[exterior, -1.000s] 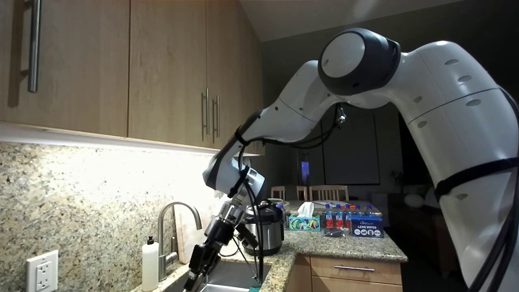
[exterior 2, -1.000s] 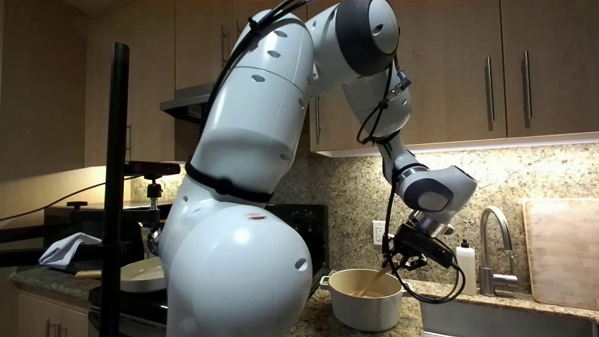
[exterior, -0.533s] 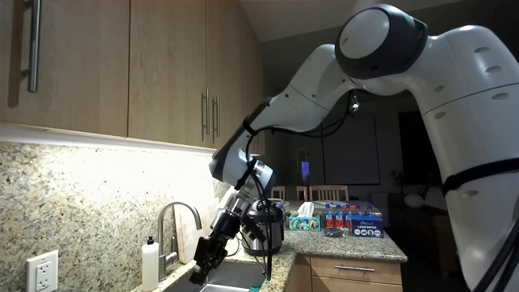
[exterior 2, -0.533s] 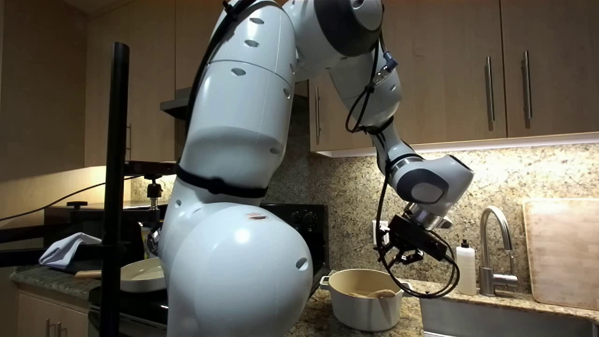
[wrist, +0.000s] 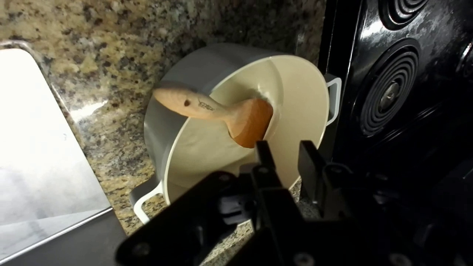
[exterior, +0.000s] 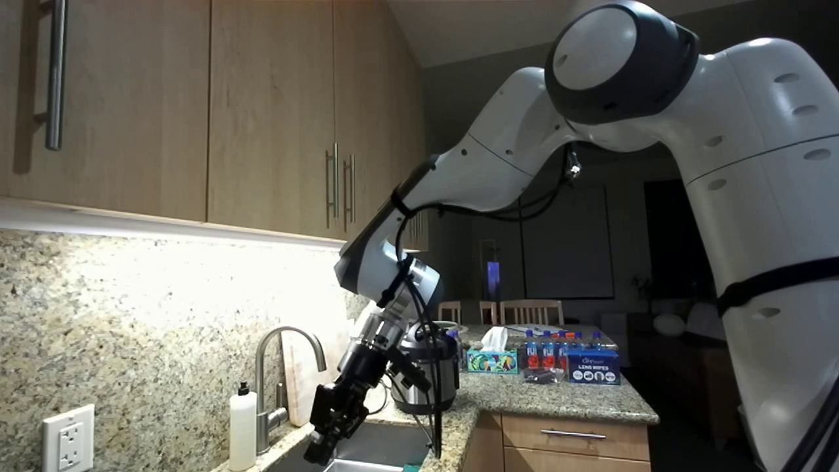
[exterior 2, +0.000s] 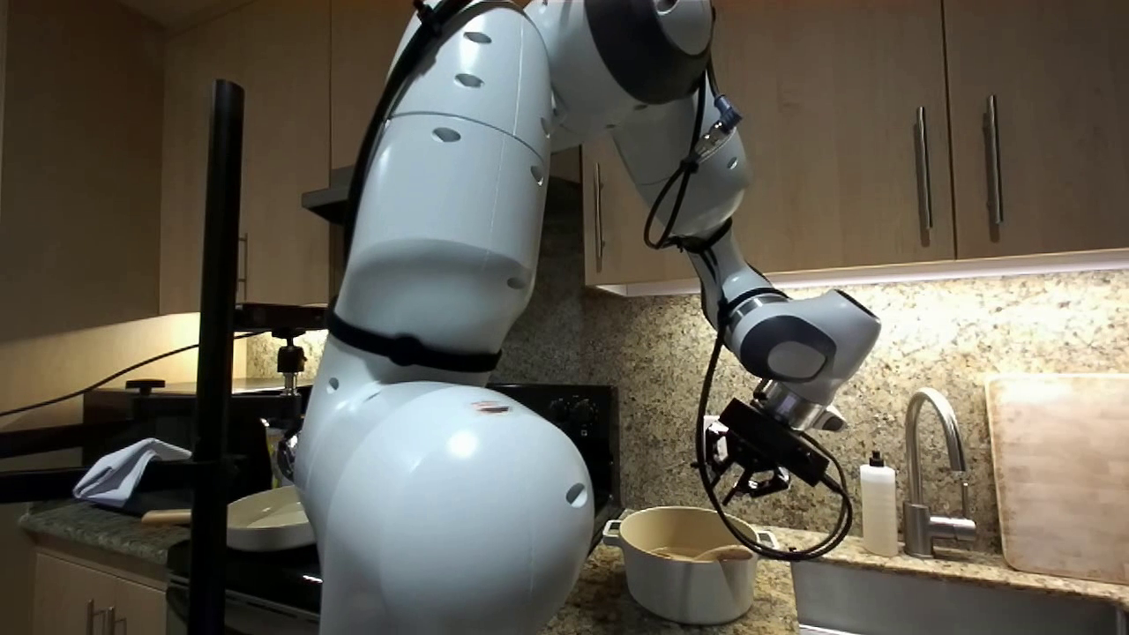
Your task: Pick up the cooking stick and stir in the pot
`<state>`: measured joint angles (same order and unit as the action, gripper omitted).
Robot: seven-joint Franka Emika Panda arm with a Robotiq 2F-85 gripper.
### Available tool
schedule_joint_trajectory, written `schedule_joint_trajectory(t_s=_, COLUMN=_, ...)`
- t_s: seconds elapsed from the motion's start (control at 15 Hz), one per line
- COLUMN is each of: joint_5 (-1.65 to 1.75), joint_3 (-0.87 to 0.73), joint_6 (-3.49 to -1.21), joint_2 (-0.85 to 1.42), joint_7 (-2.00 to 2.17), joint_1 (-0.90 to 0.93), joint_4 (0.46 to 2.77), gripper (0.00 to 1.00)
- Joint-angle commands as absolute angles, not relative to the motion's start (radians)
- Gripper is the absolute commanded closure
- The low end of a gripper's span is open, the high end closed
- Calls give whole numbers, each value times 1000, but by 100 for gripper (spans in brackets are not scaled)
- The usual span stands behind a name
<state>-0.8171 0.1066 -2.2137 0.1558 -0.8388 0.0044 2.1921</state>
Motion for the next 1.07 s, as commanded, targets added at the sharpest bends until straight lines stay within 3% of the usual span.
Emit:
schedule_joint_trajectory(t_s=0.0, joint_5=-843, joint_3=83, joint_6=-2224, joint_2=141, joint_7=-819, joint_1=-3, joint_4=2244, gripper=43)
schedule_joint_trajectory(t_s=0.47, joint_5=-975, joint_3=43, joint_6=-2204, joint_2=190, joint_7=-893, joint_1=-37, joint_4=2292, gripper=1)
schedule_joint_trajectory(t_s=1.0, joint_5=-1087, joint_3=34, joint_6=-2141, joint_2=310, joint_7=-1017, joint_1=-60, joint_4=2235, gripper=0)
